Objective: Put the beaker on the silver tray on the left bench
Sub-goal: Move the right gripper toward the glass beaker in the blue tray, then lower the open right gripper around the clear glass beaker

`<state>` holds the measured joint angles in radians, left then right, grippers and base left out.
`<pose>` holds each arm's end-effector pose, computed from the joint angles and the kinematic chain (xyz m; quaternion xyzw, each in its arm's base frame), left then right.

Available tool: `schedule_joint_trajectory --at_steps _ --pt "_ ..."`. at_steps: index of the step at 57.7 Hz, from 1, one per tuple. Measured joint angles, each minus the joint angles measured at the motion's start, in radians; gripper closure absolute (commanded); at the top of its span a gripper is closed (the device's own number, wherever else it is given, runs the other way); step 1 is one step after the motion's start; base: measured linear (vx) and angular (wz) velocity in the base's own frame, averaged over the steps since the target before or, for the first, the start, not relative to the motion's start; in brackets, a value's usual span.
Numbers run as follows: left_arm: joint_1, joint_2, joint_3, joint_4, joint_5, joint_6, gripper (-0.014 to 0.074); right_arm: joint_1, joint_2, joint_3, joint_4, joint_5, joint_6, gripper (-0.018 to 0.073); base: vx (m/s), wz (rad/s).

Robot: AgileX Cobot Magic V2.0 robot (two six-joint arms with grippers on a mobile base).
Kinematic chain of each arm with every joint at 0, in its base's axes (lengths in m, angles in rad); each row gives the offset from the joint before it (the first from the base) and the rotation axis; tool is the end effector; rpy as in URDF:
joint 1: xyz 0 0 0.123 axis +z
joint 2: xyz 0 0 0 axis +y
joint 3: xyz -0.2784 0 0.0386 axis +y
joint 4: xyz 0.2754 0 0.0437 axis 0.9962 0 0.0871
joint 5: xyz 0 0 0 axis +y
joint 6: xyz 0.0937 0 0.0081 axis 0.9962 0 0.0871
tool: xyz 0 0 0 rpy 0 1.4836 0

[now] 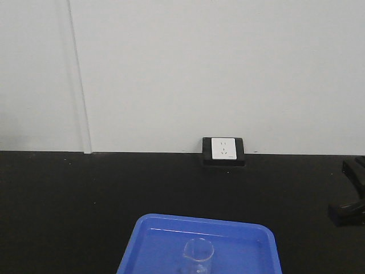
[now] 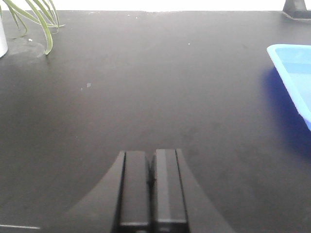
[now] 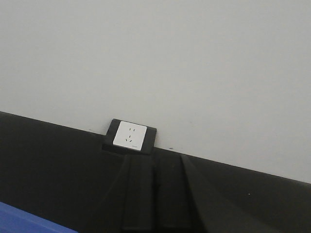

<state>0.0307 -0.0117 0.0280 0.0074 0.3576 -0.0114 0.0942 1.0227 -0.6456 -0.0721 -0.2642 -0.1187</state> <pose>0.0874 0.0029 0.1709 -0.0149 0.8007 0.0089 0.5988 0.2527 0.0256 0.3174 -0.1073 0.7083 -0.0261 0.6972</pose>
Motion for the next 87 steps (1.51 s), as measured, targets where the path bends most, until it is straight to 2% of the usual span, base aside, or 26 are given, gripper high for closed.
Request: schedule_joint_trajectory --at_steps 8,13,18,24,26,40,47,55,65,74,78,87 --pt "0.000 0.000 0.000 0.000 0.000 0.000 0.0595 0.000 0.021 -0.001 0.000 -0.025 0.002 0.0344 0.00 0.00" --pt "0.000 0.000 0.000 0.000 0.000 0.000 0.0595 0.000 0.022 -0.001 0.000 -0.030 0.004 0.0197 0.00 0.00" --pt "0.000 0.000 0.000 0.000 0.000 0.000 0.0595 0.000 0.022 -0.001 0.000 -0.040 0.015 0.0014 0.00 0.00" --pt "0.000 0.000 0.000 0.000 0.000 0.000 0.0595 0.000 0.022 -0.002 0.000 -0.050 0.037 -0.0144 0.00 0.00" --pt "0.000 0.000 0.000 0.000 0.000 0.000 0.0595 0.000 0.022 -0.002 0.000 -0.050 0.039 -0.0169 0.00 0.00" --pt "0.000 0.000 0.000 0.000 0.000 0.000 0.0595 0.000 0.023 -0.003 0.001 -0.055 0.092 -0.0150 0.00 0.00" --pt "0.000 0.000 0.000 0.000 0.000 0.000 0.0595 0.000 0.062 -0.003 -0.025 -0.138 0.133 -0.0109 0.00 0.00" --pt "0.000 0.000 0.000 0.000 0.000 0.000 0.0595 -0.001 0.186 0.010 -0.168 -0.334 0.191 -0.0059 0.00 0.00" --pt "0.000 0.000 0.000 0.000 0.000 0.000 0.0595 -0.001 0.431 0.089 -0.403 -0.557 0.392 -0.0008 0.00 0.00" --pt "0.000 0.000 0.000 0.000 0.000 0.000 0.0595 -0.001 0.638 0.127 -0.591 -0.711 0.438 -0.0002 0.00 0.00" --pt "0.000 0.000 0.000 0.000 0.000 0.000 0.0595 -0.001 0.704 0.126 -0.634 -0.780 0.438 -0.0002 0.00 0.00" --pt "0.000 0.000 0.000 0.000 0.000 0.000 0.0595 -0.001 0.830 0.113 -0.644 -0.860 0.414 -0.0002 0.00 0.00"
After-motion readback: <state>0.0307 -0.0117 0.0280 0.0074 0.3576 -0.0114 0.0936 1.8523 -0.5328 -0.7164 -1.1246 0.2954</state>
